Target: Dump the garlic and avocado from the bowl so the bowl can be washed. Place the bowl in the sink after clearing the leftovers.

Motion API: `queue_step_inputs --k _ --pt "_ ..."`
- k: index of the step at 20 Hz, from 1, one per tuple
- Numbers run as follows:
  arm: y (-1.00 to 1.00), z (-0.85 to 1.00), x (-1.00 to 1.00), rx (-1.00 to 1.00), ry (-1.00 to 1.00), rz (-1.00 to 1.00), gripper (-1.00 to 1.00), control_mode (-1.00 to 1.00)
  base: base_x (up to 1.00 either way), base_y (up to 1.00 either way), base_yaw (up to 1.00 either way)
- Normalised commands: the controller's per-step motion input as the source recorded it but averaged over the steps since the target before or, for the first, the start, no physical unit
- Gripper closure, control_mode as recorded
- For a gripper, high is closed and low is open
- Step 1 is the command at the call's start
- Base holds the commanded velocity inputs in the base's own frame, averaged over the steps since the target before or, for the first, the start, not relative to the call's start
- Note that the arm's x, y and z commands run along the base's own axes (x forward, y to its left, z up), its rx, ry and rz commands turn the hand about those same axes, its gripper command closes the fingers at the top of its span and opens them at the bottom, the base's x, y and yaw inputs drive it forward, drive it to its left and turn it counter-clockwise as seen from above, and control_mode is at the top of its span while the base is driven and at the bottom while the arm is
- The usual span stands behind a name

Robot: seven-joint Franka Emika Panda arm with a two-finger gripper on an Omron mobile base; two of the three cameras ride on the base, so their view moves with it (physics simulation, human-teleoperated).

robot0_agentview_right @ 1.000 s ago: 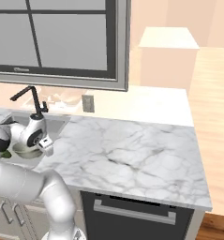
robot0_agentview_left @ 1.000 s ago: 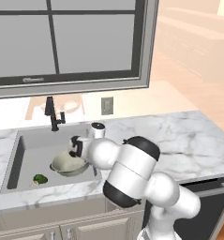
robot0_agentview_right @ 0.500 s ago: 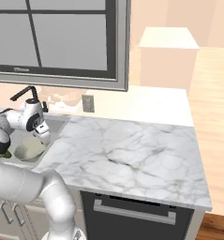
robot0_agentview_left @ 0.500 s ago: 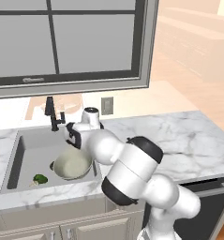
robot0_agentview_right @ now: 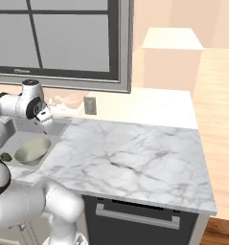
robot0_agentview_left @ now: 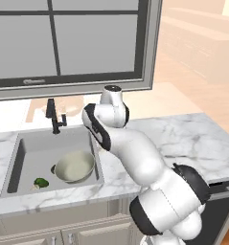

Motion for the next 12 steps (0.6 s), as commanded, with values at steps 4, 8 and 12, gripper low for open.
queue_step_inputs --k 4,8,12 --pt "-1.00 0.34 -1.00 0.05 -0.34 0.00 -1.00 -1.00 0.00 0.00 0.00" --pt "-1.00 0.00 -1.00 0.00 -0.33 0.00 -1.00 -1.00 0.00 0.00 0.00" --pt "-1.00 0.00 -1.00 0.00 -0.34 0.01 -1.00 -1.00 0.00 0.00 0.00"
